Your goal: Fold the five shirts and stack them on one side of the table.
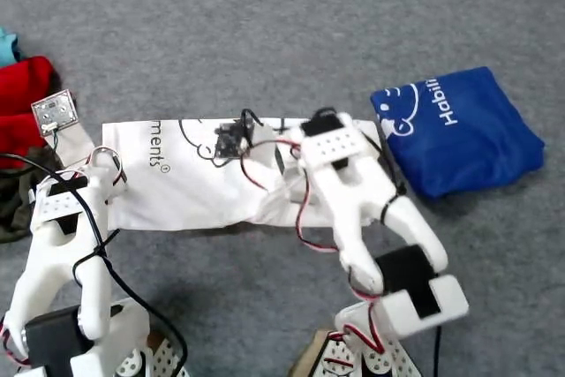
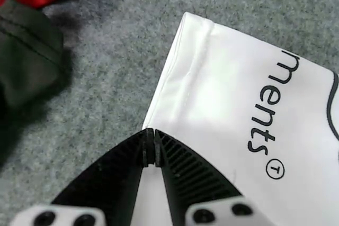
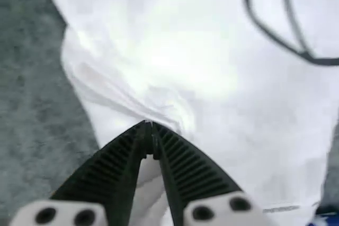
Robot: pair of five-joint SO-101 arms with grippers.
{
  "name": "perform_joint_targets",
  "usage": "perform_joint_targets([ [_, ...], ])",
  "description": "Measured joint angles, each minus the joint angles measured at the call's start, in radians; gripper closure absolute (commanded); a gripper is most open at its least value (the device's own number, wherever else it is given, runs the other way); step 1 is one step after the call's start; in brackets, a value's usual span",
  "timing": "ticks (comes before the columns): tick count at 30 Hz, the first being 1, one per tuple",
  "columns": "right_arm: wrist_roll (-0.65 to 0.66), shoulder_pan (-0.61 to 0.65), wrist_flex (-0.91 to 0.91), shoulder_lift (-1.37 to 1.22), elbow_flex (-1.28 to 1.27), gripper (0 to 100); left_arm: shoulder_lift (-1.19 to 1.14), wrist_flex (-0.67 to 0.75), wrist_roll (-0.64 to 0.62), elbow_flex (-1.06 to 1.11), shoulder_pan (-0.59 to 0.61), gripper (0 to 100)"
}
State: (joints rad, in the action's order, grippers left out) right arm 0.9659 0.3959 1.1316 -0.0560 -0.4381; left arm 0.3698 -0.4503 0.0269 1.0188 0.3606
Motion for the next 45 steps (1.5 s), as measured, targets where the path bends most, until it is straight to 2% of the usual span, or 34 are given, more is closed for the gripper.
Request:
perform_joint_targets([
  [8, 0.055, -0.029, 0.071, -0.23, 0.301, 99.4, 0.0, 0.0, 0.0, 0.0, 0.0, 98],
  [14, 0.055, -0.043, 0.25, -0.252, 0.496, 99.5, 0.0, 0.0, 0.0, 0.0, 0.0, 98],
  [20, 0.049, -0.043, 0.463, -0.155, 0.511, 99.5, 0.0, 0.0, 0.0, 0.0, 0.0, 98],
  [23, 0.043, -0.026, 0.503, -0.06, 0.44, 99.5, 0.0, 0.0, 0.0, 0.0, 0.0, 98],
  [27, 0.0, 0.049, 0.43, 0.035, 0.256, 99.4, 0.0, 0.0, 0.0, 0.0, 0.0, 98],
  [32, -0.072, 0.127, 0.226, 0.015, 0.103, 99.4, 0.0, 0.0, 0.0, 0.0, 0.0, 98],
  [37, -0.106, 0.135, 0.075, -0.137, 0.126, 99.4, 0.0, 0.0, 0.0, 0.0, 0.0, 98],
  [45, -0.106, 0.135, 0.055, -0.331, 0.295, 99.5, 0.0, 0.0, 0.0, 0.0, 0.0, 98],
])
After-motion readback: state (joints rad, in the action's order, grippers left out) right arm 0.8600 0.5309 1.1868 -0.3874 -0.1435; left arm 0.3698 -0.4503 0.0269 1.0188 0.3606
